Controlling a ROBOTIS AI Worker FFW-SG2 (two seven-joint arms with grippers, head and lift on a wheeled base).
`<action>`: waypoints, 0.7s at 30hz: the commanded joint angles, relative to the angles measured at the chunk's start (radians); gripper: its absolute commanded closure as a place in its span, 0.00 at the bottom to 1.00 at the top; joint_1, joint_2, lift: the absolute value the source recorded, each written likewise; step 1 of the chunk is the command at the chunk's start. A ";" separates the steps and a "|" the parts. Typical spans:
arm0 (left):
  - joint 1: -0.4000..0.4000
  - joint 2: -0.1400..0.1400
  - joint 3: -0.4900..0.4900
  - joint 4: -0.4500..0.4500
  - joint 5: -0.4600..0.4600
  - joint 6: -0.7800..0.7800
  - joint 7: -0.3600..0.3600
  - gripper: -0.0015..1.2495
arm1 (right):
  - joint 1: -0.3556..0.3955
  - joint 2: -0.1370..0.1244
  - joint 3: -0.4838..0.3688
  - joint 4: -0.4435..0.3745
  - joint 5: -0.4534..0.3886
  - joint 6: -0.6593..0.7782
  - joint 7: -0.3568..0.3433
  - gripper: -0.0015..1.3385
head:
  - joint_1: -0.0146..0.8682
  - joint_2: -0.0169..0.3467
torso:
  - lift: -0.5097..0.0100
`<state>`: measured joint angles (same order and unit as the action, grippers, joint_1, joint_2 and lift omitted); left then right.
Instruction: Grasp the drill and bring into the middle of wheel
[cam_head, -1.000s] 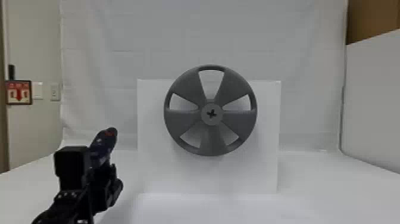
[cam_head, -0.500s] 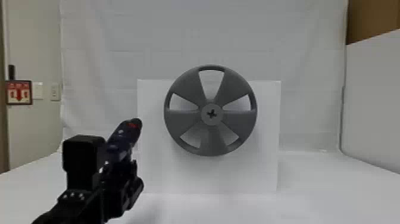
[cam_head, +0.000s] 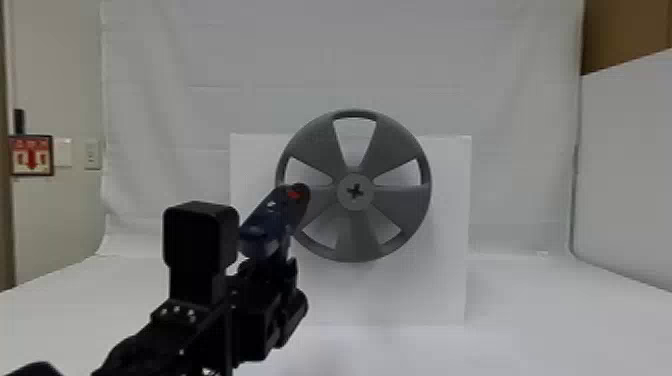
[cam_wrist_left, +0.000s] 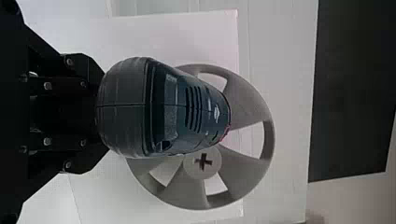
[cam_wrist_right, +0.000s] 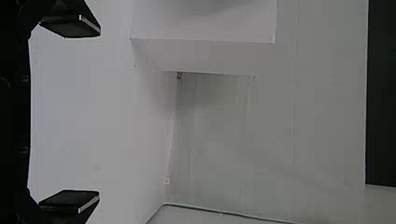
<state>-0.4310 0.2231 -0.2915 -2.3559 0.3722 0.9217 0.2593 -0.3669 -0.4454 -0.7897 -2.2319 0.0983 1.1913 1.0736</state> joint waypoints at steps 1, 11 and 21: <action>-0.035 0.004 -0.043 0.000 0.021 0.002 0.000 0.98 | -0.001 -0.001 0.003 0.000 0.003 0.002 -0.001 0.06 | 0.08 0.13 | 0.21; -0.080 -0.001 -0.097 0.047 0.025 -0.003 0.000 0.98 | -0.012 0.004 0.026 0.000 0.021 0.002 0.000 0.06 | 0.08 0.13 | 0.21; -0.103 -0.027 -0.123 0.116 0.019 -0.038 -0.002 0.98 | -0.017 0.005 0.038 0.000 0.041 0.005 0.000 0.06 | 0.08 0.13 | 0.21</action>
<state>-0.5216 0.2038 -0.4031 -2.2631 0.3995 0.8949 0.2576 -0.3831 -0.4390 -0.7548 -2.2320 0.1357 1.1953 1.0735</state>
